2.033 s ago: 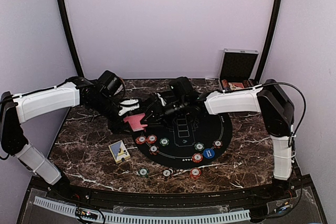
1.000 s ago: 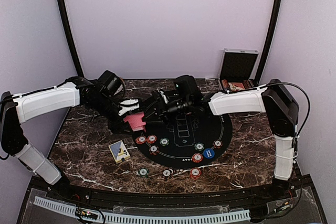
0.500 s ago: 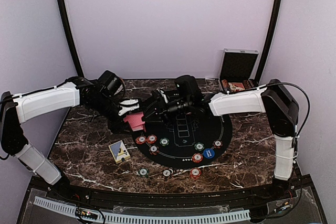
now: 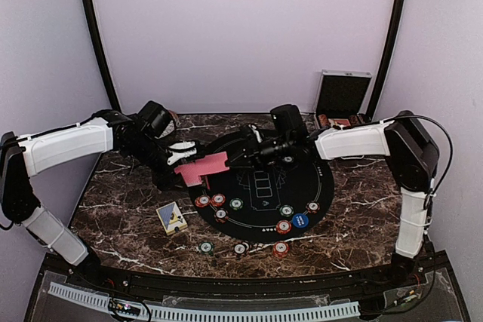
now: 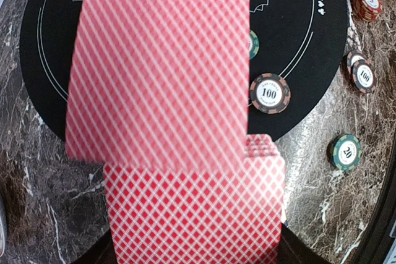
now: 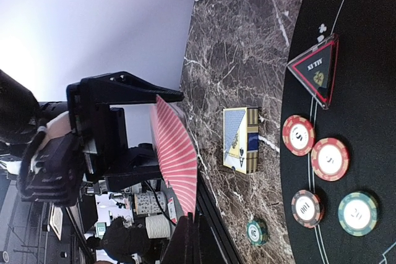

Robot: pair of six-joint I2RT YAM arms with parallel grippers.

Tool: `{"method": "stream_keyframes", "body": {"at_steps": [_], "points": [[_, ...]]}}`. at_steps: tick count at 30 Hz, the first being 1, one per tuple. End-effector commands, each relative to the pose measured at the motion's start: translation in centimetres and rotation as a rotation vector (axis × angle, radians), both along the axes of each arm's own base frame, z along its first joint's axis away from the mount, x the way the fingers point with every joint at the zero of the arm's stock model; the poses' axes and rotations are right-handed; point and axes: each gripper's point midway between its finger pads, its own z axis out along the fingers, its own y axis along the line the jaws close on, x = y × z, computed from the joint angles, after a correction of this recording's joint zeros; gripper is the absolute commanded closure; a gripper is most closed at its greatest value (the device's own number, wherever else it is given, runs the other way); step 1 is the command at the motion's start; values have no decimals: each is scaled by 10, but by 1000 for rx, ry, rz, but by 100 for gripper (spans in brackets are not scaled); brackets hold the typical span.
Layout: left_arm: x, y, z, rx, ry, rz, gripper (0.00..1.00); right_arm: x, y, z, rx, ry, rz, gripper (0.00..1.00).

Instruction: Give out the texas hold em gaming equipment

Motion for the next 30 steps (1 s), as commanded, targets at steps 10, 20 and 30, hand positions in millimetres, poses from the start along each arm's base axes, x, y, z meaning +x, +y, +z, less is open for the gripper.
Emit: {"method": "stream_keyframes", "body": {"at_steps": [10,20,30], "points": [[-10,26,7,-15,2,53,100,65,-32,10,-16,-88,-87,100],[-14,25,11,-33,11,45,100,109,3,-15,-39,-98,-119,100],[-15,23,13,-47,7,37,100,122,61,-43,-1,-39,-85,100]]}}
